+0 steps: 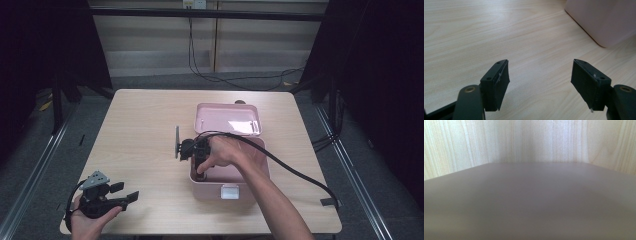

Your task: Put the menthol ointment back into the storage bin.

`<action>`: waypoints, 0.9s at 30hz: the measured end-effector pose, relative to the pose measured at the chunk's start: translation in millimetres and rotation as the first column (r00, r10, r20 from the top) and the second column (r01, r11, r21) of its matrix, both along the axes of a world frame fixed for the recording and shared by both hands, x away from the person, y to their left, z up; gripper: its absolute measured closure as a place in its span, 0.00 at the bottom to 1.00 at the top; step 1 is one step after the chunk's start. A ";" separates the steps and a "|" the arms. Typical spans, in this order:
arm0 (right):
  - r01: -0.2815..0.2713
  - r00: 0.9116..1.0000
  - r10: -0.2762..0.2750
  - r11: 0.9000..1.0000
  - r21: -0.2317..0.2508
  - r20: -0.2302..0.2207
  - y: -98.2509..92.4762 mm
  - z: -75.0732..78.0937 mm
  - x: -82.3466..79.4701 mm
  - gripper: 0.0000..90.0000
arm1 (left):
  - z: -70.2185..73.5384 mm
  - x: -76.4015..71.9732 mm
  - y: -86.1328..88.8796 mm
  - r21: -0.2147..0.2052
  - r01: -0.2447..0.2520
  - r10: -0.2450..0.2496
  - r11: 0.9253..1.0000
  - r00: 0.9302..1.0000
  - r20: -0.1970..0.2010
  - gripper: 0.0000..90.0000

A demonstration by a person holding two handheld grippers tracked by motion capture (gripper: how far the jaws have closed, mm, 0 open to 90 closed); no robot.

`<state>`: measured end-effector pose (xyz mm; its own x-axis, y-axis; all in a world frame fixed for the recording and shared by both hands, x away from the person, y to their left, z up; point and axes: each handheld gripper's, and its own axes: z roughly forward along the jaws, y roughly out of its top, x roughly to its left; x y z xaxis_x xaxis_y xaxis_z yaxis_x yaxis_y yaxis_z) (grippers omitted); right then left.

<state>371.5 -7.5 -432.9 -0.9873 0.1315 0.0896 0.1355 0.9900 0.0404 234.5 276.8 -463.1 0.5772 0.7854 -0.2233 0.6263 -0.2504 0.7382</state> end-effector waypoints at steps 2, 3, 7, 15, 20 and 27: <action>0.001 1.000 -0.001 1.000 0.002 -0.006 -0.6 0.1 0.7 0.57 | -0.3 0.3 -0.4 -0.002 -0.004 0.004 1.000 1.000 -0.001 0.34; 0.000 1.000 0.000 1.000 0.002 -0.006 -0.7 0.3 0.7 0.57 | -0.2 0.3 -0.6 -0.005 -0.004 0.004 1.000 1.000 -0.001 0.34; 0.007 1.000 -0.007 1.000 0.006 -0.010 -2.6 -1.1 1.3 0.57 | -0.4 1.2 -0.4 0.002 -0.003 0.003 1.000 1.000 -0.001 0.34; 0.031 0.999 -0.031 0.999 0.021 -0.023 -4.3 2.5 3.7 0.54 | -0.4 1.9 -0.5 -0.003 -0.006 0.006 1.000 1.000 -0.005 0.34; 0.047 0.999 -0.047 0.999 0.018 -0.024 -6.7 6.8 4.9 0.48 | -0.4 3.0 -1.0 0.004 0.002 -0.002 1.000 1.000 -0.005 0.34; 0.066 0.998 -0.065 0.997 0.033 -0.022 -10.4 13.1 4.5 0.40 | -0.2 2.9 -1.5 0.004 0.003 -0.003 1.000 1.000 -0.003 0.34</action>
